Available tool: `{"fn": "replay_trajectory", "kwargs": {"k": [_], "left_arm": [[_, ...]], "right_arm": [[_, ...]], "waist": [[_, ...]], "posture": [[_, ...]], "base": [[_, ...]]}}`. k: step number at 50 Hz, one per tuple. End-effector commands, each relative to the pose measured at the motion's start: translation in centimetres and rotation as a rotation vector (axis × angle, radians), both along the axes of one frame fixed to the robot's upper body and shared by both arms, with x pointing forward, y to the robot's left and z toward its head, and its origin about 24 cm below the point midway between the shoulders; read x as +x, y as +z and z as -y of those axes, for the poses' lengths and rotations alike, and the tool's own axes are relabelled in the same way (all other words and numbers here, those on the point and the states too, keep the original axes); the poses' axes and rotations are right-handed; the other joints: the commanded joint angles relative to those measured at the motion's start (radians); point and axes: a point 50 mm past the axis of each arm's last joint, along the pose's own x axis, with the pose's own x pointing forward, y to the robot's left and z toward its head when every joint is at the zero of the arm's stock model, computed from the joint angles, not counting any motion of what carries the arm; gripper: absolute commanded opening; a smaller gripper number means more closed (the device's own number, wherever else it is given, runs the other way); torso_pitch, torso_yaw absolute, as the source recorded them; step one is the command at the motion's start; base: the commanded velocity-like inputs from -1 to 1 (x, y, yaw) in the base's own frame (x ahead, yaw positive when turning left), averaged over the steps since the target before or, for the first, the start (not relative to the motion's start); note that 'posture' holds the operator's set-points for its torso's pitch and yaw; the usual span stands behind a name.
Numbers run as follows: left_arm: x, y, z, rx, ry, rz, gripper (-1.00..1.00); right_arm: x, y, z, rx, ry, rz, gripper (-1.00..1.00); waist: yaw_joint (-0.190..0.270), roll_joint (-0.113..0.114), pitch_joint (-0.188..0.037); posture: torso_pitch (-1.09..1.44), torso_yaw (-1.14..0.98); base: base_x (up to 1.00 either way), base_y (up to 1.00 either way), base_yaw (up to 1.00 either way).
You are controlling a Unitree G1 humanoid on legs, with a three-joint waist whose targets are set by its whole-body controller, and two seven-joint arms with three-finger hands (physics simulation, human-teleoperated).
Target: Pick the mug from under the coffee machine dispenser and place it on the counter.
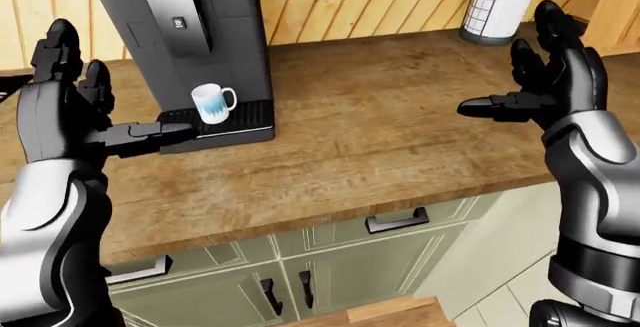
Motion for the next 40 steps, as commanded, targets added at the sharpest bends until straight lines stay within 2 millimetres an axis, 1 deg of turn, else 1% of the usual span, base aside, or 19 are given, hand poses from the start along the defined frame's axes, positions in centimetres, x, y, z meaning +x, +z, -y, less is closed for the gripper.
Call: {"fn": "replay_trajectory", "kwargs": {"k": [1, 3, 4, 5, 6, 7, 13, 15, 17, 19, 20, 23, 26, 28, 30, 31, 33, 37, 40], "left_arm": [[-0.61, 1.57, -0.14, 0.029, 0.019, 0.085, 1.0], [-0.61, 1.58, -0.17, 0.029, 0.02, 0.085, 1.0], [-0.6, 1.6, -0.18, 0.029, 0.02, 0.086, 1.0], [-0.61, 1.63, -0.17, 0.029, 0.02, 0.086, 1.0], [-0.61, 1.62, -0.17, 0.029, 0.02, 0.086, 1.0], [-0.61, 1.61, -0.18, 0.028, 0.02, 0.086, 1.0], [-0.61, 1.66, -0.2, 0.028, 0.021, 0.086, 1.0], [-0.61, 1.62, -0.19, 0.029, 0.021, 0.086, 1.0], [-0.59, 1.67, -0.18, 0.03, 0.02, 0.086, 1.0], [-0.58, 1.66, -0.18, 0.03, 0.021, 0.086, 1.0], [-0.56, 1.63, -0.18, 0.03, 0.021, 0.086, 1.0], [-0.58, 1.64, -0.18, 0.03, 0.02, 0.086, 1.0], [-0.59, 1.67, -0.18, 0.03, 0.02, 0.086, 1.0], [-0.6, 1.67, -0.2, 0.03, 0.02, 0.086, 1.0], [-0.59, 1.64, -0.21, 0.029, 0.021, 0.086, 1.0], [-0.58, 1.65, -0.21, 0.029, 0.021, 0.086, 1.0], [-0.58, 1.68, -0.2, 0.029, 0.021, 0.087, 1.0], [-0.56, 1.67, -0.16, 0.029, 0.019, 0.086, 1.0], [-0.55, 1.68, -0.13, 0.029, 0.019, 0.086, 1.0]], "right_arm": [[-0.48, 1.9, -0.42, -0.023, 0.017, 0.092, 1.0], [-0.46, 1.92, -0.41, -0.023, 0.017, 0.092, 1.0], [-0.46, 1.92, -0.4, -0.024, 0.017, 0.092, 1.0], [-0.46, 1.94, -0.39, -0.023, 0.016, 0.093, 1.0], [-0.45, 1.92, -0.38, -0.023, 0.016, 0.092, 1.0], [-0.45, 1.92, -0.38, -0.023, 0.016, 0.092, 1.0], [-0.46, 1.97, -0.41, -0.024, 0.018, 0.094, 1.0], [-0.48, 1.92, -0.4, -0.025, 0.017, 0.093, 1.0], [-0.48, 2.04, -0.41, -0.025, 0.018, 0.094, 1.0], [-0.49, 2.02, -0.41, -0.024, 0.019, 0.094, 1.0], [-0.49, 1.98, -0.42, -0.025, 0.019, 0.093, 1.0], [-0.5, 1.92, -0.44, -0.025, 0.02, 0.093, 1.0], [-0.5, 1.94, -0.42, -0.025, 0.019, 0.093, 1.0], [-0.5, 1.96, -0.45, -0.024, 0.02, 0.093, 1.0], [-0.5, 1.95, -0.42, -0.024, 0.02, 0.093, 1.0], [-0.49, 2.0, -0.41, -0.024, 0.02, 0.094, 1.0], [-0.49, 2.0, -0.43, -0.024, 0.019, 0.094, 1.0], [-0.47, 2.18, -0.36, -0.021, 0.015, 0.1, 1.0], [-0.4, 1.99, -0.47, -0.014, 0.016, 0.091, 1.0]], "waist": [[0.003, -0.001, -0.015], [-0.002, 0.04, -0.018], [-0.004, 0.074, -0.03], [-0.011, 0.082, -0.043], [0.003, 0.064, -0.028], [-0.001, 0.071, -0.021], [0.006, 0.012, -0.022], [0.01, -0.016, -0.021], [0.013, -0.067, -0.029], [0.005, -0.046, -0.026], [0.009, -0.055, -0.024], [0.007, -0.041, -0.03], [0.005, -0.011, -0.017], [0.001, 0.019, -0.017], [-0.004, 0.081, -0.032], [-0.003, 0.069, -0.032], [0.001, 0.068, -0.023], [0.006, 0.027, -0.026], [0.019, -0.006, -0.005]], "posture": [[0.0, 0.0], [0.0, 0.0], [0.0, 0.0], [0.0, 0.0], [0.0, 0.0], [0.0, 0.0], [0.0, 0.0], [0.0, 0.0], [0.0, 0.0], [0.0, 0.0], [0.0, 0.0], [0.0, 0.0], [0.0, 0.0], [0.0, 0.0], [0.0, 0.0], [0.0, 0.0], [0.0, 0.0], [0.0, 0.0], [0.0, 0.0]], "base": [[0.08, 0.08, 0.0], [0.08, 0.08, 0.0], [0.09, 0.08, 0.0], [0.09, 0.09, 0.0], [0.09, 0.08, 0.0], [0.08, 0.08, 0.0], [0.09, 0.09, 0.0], [0.08, 0.09, 0.0], [0.08, 0.08, 0.0], [0.08, 0.09, 0.0], [0.08, 0.09, 0.0], [0.08, 0.09, 0.0], [0.08, 0.09, 0.0], [0.09, 0.09, 0.0], [0.09, 0.09, 0.0], [0.07, 0.09, 0.0], [0.07, 0.09, 0.0], [0.06, 0.09, 0.0], [0.0, 0.02, 0.0]]}}
